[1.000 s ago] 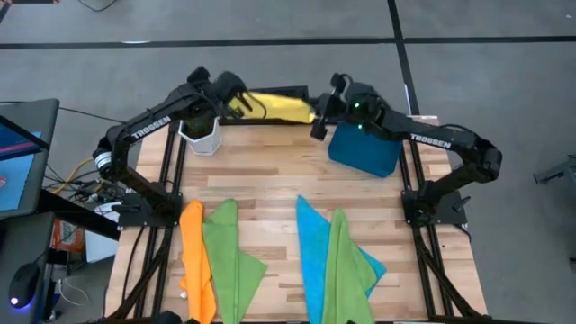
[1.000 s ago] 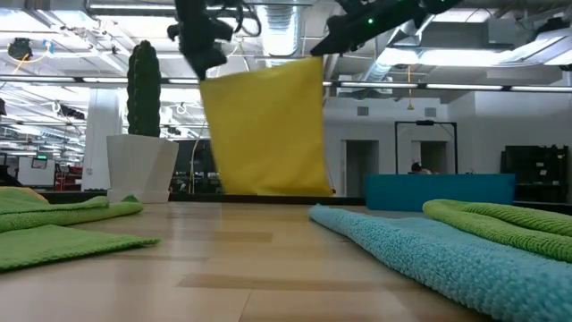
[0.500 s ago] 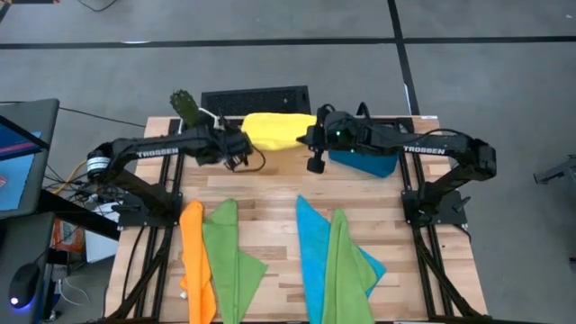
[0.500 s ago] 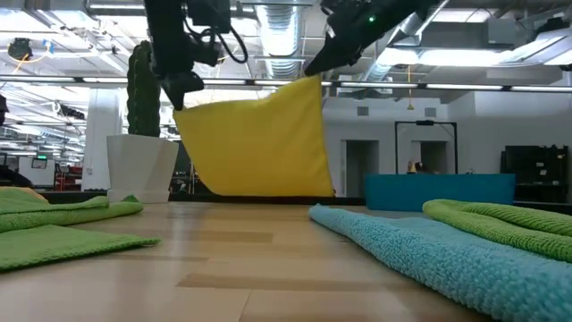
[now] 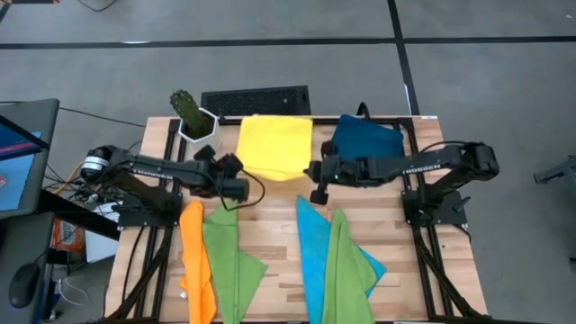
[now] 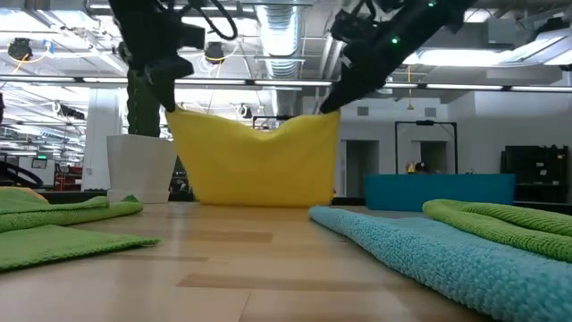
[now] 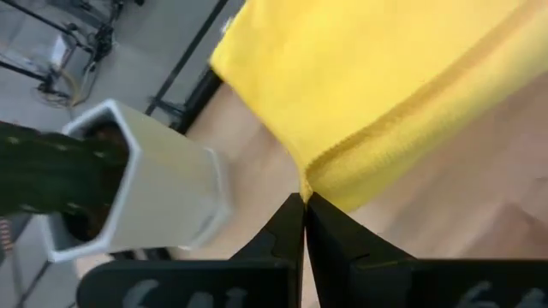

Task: Fold microfiber towels
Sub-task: Fold the yellow microfiber cloth

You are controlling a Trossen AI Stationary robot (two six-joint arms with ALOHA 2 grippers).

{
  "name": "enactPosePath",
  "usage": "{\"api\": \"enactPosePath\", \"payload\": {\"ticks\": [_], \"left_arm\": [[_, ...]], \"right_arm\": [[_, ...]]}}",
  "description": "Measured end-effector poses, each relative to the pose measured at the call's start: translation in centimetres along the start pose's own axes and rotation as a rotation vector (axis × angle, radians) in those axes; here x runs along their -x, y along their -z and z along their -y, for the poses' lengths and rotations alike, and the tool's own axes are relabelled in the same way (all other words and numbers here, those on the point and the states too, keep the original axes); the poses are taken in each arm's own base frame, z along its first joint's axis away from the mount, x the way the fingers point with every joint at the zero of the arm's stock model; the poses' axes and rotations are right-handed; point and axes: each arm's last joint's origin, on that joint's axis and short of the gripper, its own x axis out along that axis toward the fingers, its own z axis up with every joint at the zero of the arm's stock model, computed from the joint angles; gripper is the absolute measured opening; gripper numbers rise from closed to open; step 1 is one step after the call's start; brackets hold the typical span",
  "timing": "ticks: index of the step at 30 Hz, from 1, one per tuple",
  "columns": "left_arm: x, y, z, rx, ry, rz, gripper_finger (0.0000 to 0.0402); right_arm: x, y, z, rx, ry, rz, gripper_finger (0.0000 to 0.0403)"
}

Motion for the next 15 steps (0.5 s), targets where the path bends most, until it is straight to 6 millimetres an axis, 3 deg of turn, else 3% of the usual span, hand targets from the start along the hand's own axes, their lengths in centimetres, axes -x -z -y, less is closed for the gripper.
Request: {"api": "enactPosePath", "payload": {"ticks": [10, 15], "left_arm": [[2.5, 3.2, 3.5, 0.119, 0.186, 0.041, 0.0002], [3.4, 4.4, 4.2, 0.142, 0.221, 0.067, 0.0002]], "right_arm": [[1.9, 0.6, -4.9, -0.022, 0.069, 0.024, 0.0008], [2.5, 0.6, -5.8, -0.026, 0.122, 0.036, 0.0008]]}}
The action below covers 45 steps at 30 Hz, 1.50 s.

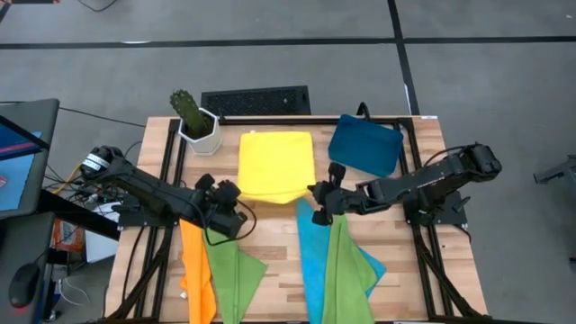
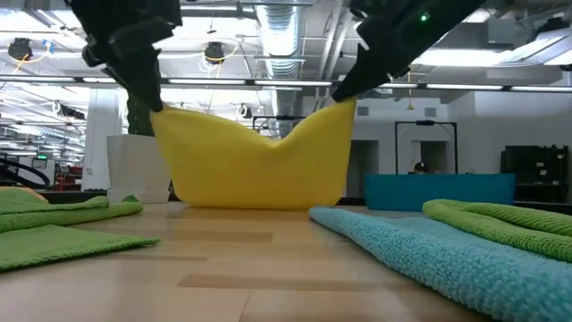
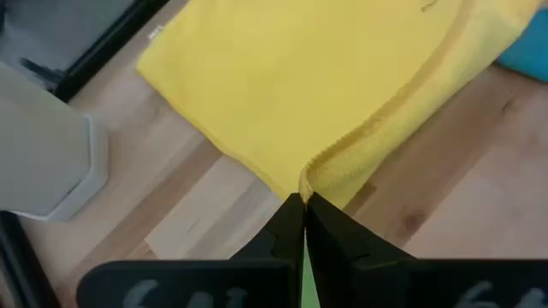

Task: Fold microfiber towels
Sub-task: Fold the yellow microfiber cloth

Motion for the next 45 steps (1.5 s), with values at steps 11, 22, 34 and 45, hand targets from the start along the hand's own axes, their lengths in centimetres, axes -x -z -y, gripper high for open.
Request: {"api": "enactPosePath", "payload": {"ticks": [11, 22, 34, 45], "left_arm": [[-2.7, -0.6, -1.8, -0.025, -0.172, 0.057, 0.0002], [-5.8, -3.7, -4.3, -0.096, -0.290, 0.059, 0.0002], [-8.2, -5.7, -7.2, -0.077, -0.385, 0.010, 0.0002], [-9.9, -7.8, -8.9, -0.058, -0.355, 0.026, 0.0002]], "right_arm": [[-2.8, 0.9, 4.6, -0.061, 0.093, -0.117, 0.0008], [-5.6, 0.9, 9.7, -0.141, 0.081, -0.085, 0.0008], [-9.4, 2.7, 11.4, -0.102, 0.125, -0.124, 0.0008], [-11.7, 4.0, 12.7, -0.046, 0.170, -0.154, 0.0008]]}}
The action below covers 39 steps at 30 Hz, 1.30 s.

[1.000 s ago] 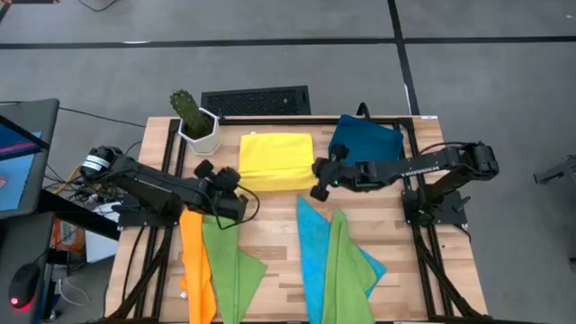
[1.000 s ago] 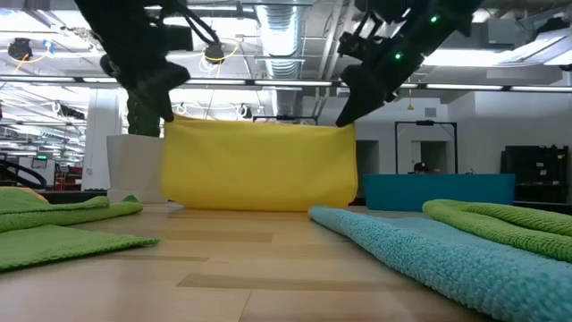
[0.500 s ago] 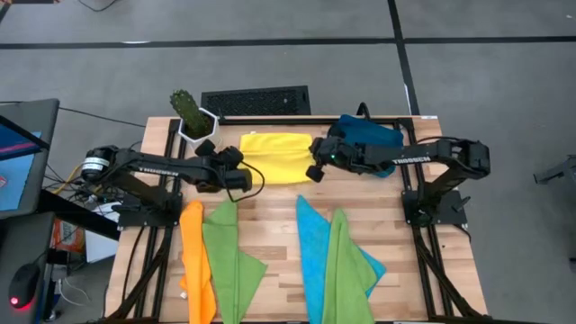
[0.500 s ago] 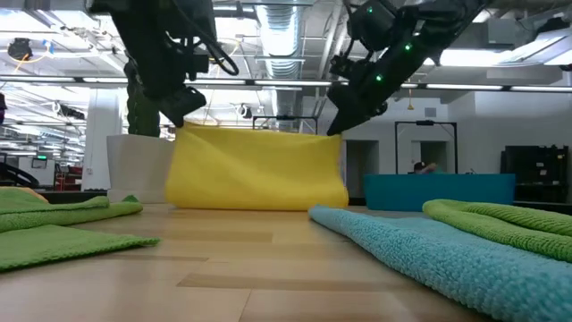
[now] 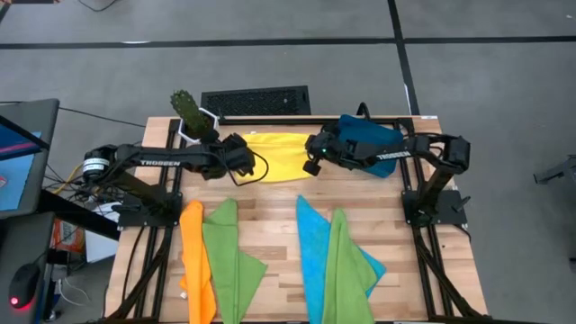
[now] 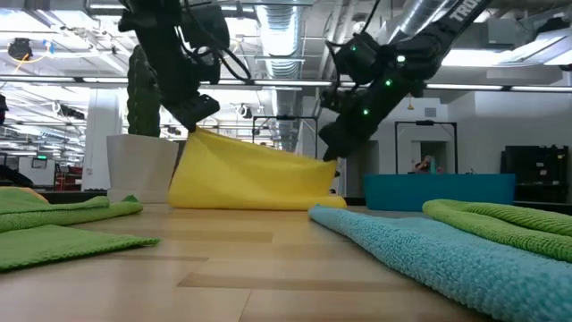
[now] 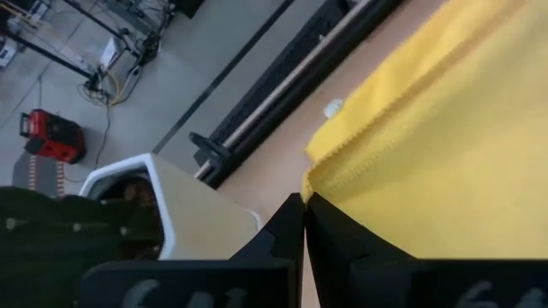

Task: Fold microfiber towels
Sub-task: Fold the yellow microfiber cloth

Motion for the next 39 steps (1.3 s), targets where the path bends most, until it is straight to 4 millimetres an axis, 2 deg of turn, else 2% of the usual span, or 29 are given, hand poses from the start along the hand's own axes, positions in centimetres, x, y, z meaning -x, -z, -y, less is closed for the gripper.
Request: {"api": "enactPosePath", "payload": {"ticks": [5, 8, 12, 21, 25, 31, 39], "left_arm": [[-0.2, -0.2, -0.2, -0.011, 0.002, -0.001, 0.0002], [-0.3, -0.2, -0.2, -0.019, 0.003, -0.002, 0.0002], [-0.5, -0.3, -0.3, -0.010, 0.008, -0.006, 0.0002], [-1.3, -1.1, -0.6, 0.042, 0.011, 0.025, 0.0002], [-1.7, -1.2, -0.5, 0.037, 0.037, 0.019, 0.0002], [-2.2, -1.0, 0.0, 0.014, 0.039, -0.001, 0.0002], [-3.2, -1.2, 0.5, 0.003, 0.030, 0.001, 0.0002]], "right_arm": [[2.4, -1.1, 0.7, -0.005, -0.003, 0.046, 0.0008], [3.2, -1.6, 1.1, -0.019, 0.002, 0.075, 0.0008], [2.5, -1.3, 1.4, -0.049, 0.010, 0.055, 0.0008], [-0.5, 0.6, 0.1, -0.012, -0.001, -0.044, 0.0008], [-0.5, 0.6, 0.2, -0.001, 0.035, -0.051, 0.0008], [1.2, -0.4, 0.7, 0.007, 0.055, -0.007, 0.0008], [0.0, 0.5, 1.4, -0.016, 0.048, -0.054, 0.0008]]}}
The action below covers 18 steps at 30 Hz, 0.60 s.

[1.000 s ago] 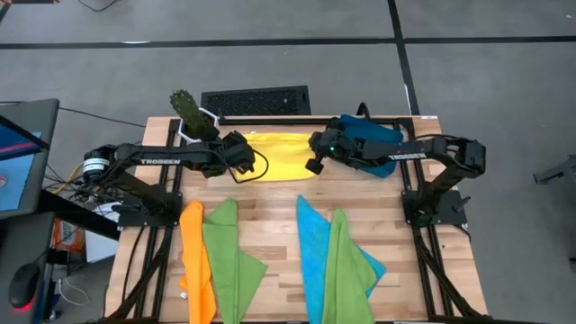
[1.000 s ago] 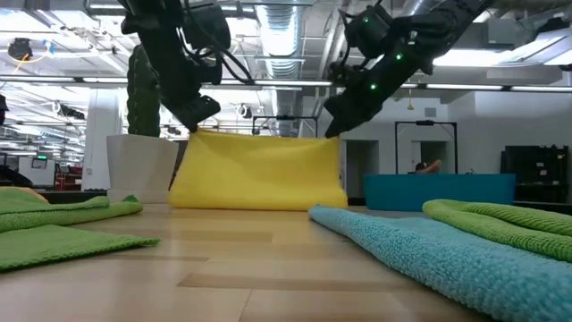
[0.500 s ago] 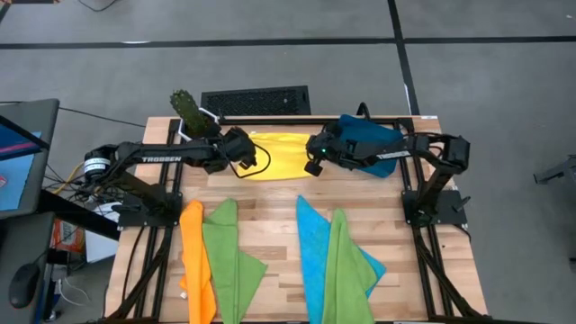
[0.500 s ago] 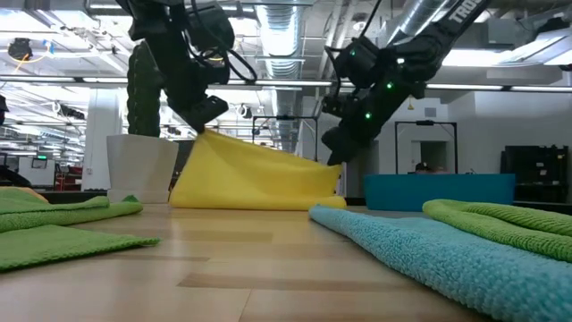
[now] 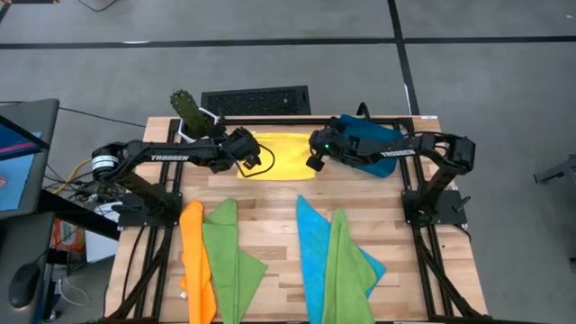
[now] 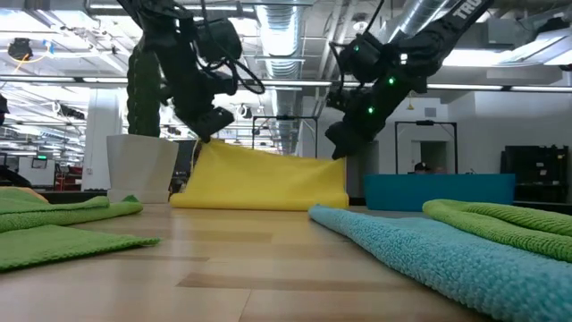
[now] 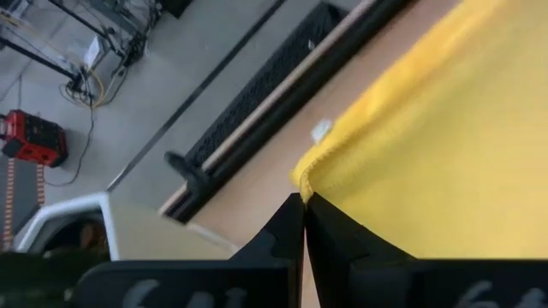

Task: Fold microfiber towels
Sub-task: Fold the yellow microfiber cloth

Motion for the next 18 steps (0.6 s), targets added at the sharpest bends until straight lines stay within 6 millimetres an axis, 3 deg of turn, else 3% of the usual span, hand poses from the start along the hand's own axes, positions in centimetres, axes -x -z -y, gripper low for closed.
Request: {"api": "enactPosePath", "payload": {"ticks": [18], "left_arm": [[-0.91, 0.77, 0.59, -0.062, -0.062, -0.056, 0.0002]], "right_arm": [[-0.59, -0.34, 0.84, -0.035, -0.027, 0.056, 0.0008]]}}
